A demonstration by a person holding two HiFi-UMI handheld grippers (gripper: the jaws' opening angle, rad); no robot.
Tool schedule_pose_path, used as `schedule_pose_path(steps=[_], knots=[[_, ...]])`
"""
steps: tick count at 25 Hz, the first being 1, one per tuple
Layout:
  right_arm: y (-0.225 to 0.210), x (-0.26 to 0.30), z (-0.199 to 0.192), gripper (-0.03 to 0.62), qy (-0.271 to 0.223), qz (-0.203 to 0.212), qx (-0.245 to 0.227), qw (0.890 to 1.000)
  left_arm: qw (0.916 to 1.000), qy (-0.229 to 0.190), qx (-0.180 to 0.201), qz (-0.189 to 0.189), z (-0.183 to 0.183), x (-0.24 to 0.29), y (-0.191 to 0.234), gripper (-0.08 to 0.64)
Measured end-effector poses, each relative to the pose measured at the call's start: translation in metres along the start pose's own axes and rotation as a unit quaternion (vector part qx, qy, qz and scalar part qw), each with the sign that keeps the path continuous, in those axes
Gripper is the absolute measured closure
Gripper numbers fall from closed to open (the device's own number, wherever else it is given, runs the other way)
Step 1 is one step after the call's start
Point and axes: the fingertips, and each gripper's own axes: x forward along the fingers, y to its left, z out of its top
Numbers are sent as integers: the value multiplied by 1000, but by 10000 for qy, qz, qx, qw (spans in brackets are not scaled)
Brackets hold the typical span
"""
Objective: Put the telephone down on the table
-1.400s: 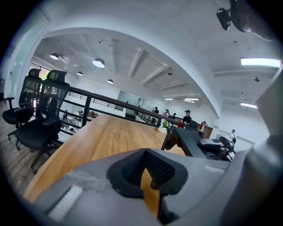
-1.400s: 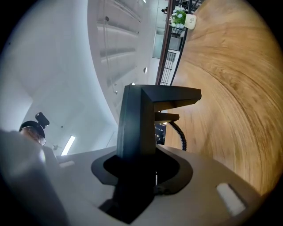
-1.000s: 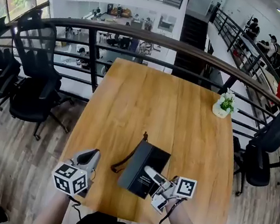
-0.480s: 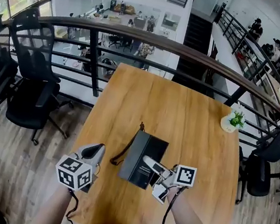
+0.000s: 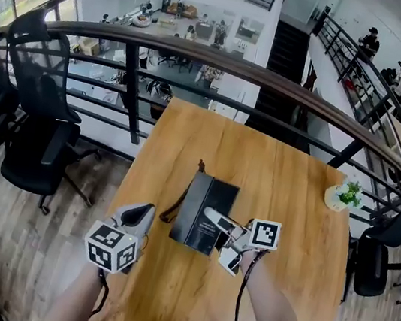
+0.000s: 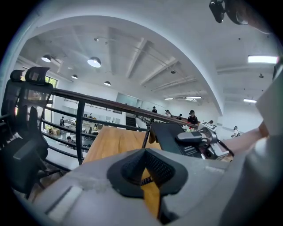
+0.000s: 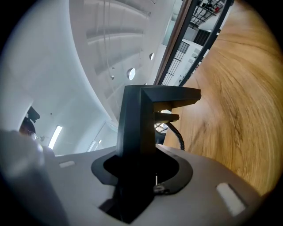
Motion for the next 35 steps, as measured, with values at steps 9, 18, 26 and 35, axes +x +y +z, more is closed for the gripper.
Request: schedule_pose_path(steps=[9, 18, 26, 35], knots=[[-50, 55, 43, 431, 432, 166, -388, 9982, 9996, 87, -173, 213, 5, 60, 45, 557], [-99, 74, 47, 431, 658, -310, 75, 9973, 9991, 301, -275, 126, -17, 93, 56, 558], [-117, 78, 57, 431, 644, -94, -337, 9973, 9986, 373, -362, 119, -25, 103, 62, 558], [-130, 71, 50, 428, 769, -400, 224, 9960, 9977, 501, -445, 139, -38, 105, 62, 558]])
